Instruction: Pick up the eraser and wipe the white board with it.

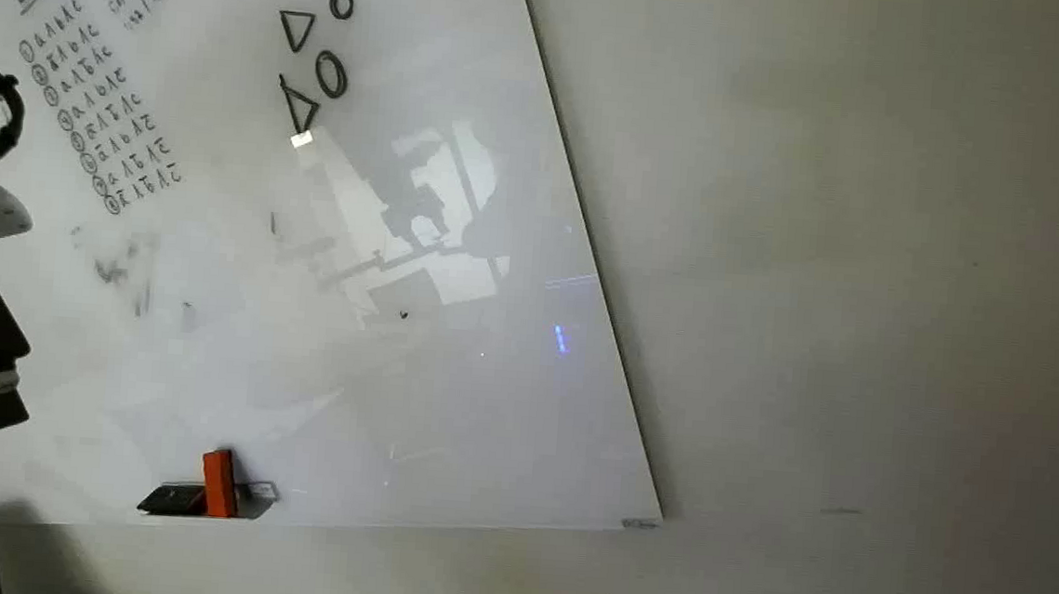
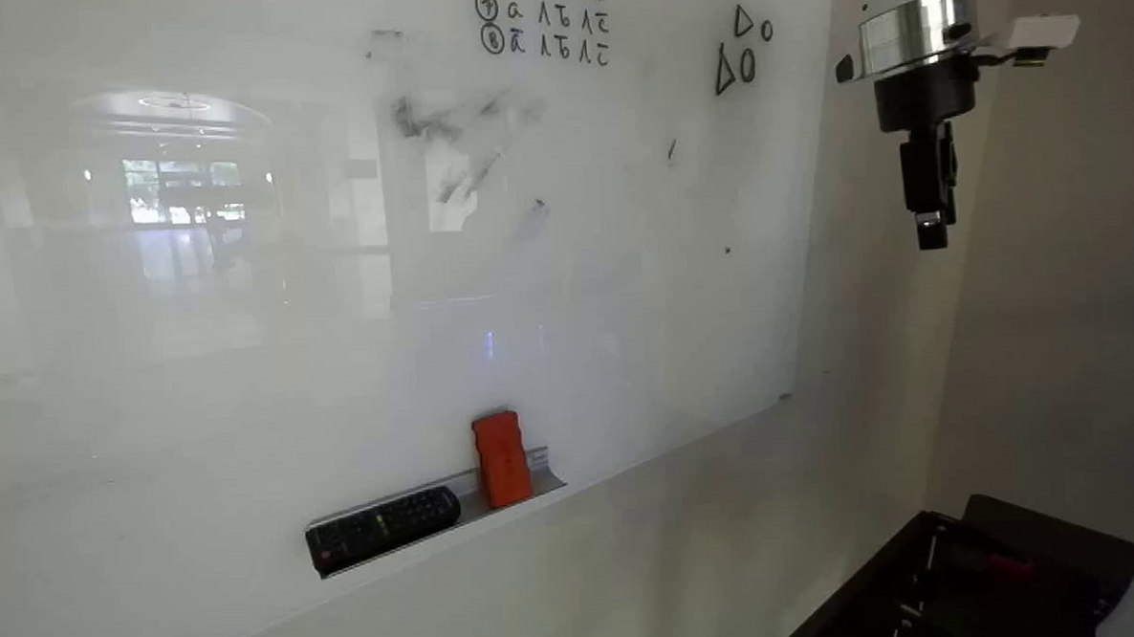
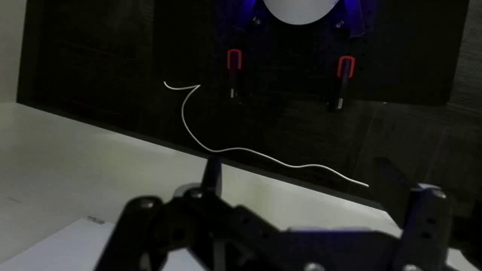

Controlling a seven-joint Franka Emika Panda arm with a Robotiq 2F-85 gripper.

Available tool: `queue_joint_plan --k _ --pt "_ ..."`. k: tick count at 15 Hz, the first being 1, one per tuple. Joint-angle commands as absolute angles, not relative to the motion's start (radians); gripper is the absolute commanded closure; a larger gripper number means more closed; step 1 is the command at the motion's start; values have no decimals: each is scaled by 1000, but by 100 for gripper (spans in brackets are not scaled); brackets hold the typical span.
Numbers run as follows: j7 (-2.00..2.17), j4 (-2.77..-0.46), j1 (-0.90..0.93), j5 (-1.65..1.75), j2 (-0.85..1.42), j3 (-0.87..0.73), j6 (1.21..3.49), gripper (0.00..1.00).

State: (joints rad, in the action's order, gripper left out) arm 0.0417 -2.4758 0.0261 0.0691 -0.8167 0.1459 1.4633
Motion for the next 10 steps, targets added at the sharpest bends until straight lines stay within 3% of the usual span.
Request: queue_joint_plan --k 1,10 --pt "54 -2474 47 77 -813 131 1461 0" --pt "65 -2453 47 77 -804 136 1487 0"
